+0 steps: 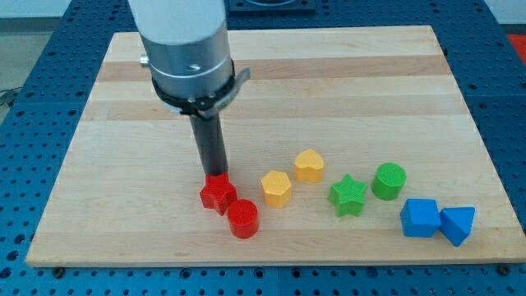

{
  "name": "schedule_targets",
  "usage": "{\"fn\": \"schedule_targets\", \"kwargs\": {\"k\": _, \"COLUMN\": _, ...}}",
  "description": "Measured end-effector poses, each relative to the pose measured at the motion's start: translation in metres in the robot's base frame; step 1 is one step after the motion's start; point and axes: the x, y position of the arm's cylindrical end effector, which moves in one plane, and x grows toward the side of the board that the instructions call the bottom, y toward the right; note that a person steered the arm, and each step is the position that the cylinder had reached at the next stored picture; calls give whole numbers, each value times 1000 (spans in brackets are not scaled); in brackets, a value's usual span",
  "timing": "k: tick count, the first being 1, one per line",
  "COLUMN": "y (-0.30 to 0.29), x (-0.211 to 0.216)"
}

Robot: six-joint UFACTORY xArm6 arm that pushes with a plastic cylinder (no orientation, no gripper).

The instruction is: Push the red star into the red circle

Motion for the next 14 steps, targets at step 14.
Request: {"fn": "schedule_targets", "kwargs": {"k": 14, "y": -48, "x": 43}}
